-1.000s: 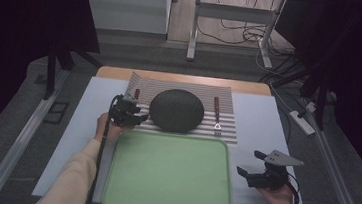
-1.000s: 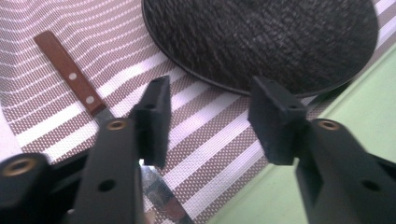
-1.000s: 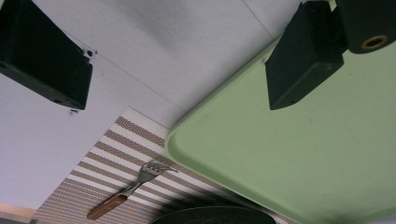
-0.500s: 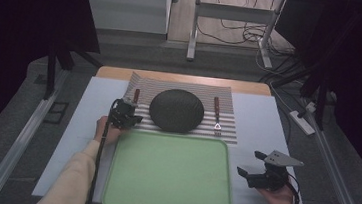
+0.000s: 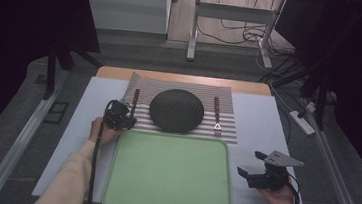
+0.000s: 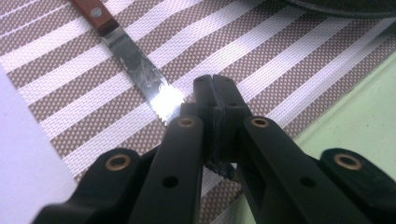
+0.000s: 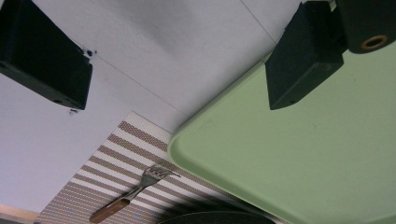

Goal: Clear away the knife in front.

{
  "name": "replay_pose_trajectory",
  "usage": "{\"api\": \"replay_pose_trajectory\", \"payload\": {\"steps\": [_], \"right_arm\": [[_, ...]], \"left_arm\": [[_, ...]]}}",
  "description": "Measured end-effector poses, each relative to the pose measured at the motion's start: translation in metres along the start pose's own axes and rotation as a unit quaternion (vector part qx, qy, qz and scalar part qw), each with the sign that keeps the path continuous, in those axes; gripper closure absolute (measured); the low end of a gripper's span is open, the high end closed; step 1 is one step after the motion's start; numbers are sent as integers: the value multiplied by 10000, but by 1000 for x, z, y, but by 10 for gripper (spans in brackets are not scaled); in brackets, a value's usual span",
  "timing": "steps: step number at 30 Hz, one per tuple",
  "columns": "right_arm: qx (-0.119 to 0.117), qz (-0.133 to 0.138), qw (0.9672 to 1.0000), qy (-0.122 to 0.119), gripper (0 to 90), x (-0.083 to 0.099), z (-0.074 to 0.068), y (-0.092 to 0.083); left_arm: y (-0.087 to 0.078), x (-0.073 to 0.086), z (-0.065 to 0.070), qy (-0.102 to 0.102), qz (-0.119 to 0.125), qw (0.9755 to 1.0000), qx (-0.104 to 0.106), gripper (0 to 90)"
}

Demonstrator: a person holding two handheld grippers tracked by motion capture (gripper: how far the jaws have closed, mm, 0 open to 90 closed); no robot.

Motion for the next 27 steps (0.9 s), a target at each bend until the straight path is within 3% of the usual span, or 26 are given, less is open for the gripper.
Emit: {"api": "replay_pose_trajectory", "payload": {"steps": [15, 27], "right_arm": [[25, -25, 10000, 4, 73, 1, 1, 0], [44, -24, 10000, 16, 74, 1, 1, 0]], "left_arm": [[-7, 14, -17, -144, -37, 9999, -33, 889], [-13, 25, -33, -303, -80, 9993, -212, 889]]}}
Point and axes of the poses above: each handheld gripper's, and its own axes: y roughly forward along the jaws, x roughly out of its underside, z roughly to its right, the point moved 7 cm from there along y, roughly forward along the jaws, and after that the axes turned 14 degrees about -z, right-handed, at the moved point
